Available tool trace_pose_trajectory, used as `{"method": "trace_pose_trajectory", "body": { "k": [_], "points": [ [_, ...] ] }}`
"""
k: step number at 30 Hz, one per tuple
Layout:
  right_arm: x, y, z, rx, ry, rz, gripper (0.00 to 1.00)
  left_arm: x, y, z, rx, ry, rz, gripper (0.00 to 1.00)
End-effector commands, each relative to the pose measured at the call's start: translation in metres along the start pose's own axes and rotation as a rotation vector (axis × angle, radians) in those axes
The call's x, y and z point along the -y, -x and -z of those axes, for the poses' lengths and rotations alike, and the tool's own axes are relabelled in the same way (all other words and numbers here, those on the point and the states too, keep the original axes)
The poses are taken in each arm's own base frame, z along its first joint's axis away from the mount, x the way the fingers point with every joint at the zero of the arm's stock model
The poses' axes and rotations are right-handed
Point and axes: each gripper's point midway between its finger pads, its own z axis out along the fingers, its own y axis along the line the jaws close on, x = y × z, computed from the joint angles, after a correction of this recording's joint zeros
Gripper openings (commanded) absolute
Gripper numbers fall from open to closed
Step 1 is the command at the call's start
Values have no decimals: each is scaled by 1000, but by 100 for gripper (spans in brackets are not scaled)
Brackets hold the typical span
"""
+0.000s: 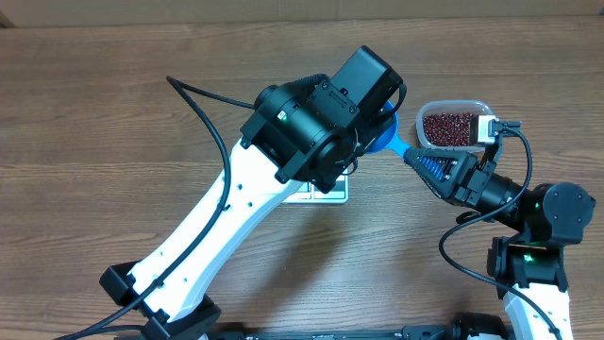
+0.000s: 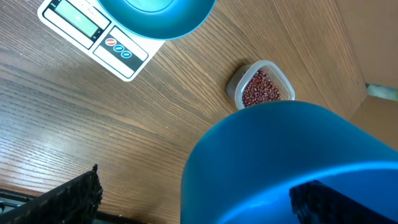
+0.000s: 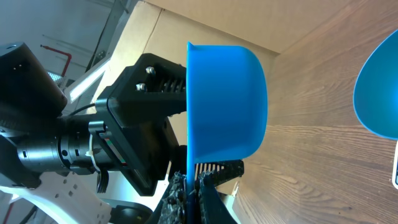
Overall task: Scoop item into bowl and weigh 150g on scale
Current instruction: 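Withdraw the left gripper toward the scale and move the right gripper right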
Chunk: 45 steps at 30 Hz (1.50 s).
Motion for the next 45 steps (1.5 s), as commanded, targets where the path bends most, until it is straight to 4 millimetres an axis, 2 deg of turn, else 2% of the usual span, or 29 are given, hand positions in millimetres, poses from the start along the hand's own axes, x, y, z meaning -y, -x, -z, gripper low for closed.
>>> {"method": "trace_pose_trajectory", "body": {
  "k": [1,5,8,17,22,28,34,45],
  "points": [
    [-11,1,0,-5,14,29,4,3,0,5,6,-21,-3,99],
    [-11,1,0,-4,13,32,4,9,1,8,9,-48,-3,99],
    [-10,2,0,-1,12,33,4,14,6,18,35,-92,-17,99],
    [9,14,-4,20,-17,20,4,15,29,75,108,-228,-86,99],
    [27,22,-7,29,-43,17,4,2,46,110,180,-266,-207,100],
    [41,29,-9,48,-68,35,4,-31,78,143,337,-207,-344,100],
    [49,40,-2,101,-104,58,4,-44,81,146,348,-149,-505,99],
    [58,69,35,211,-162,35,4,-51,76,139,324,-65,-815,99]
  ]
}}
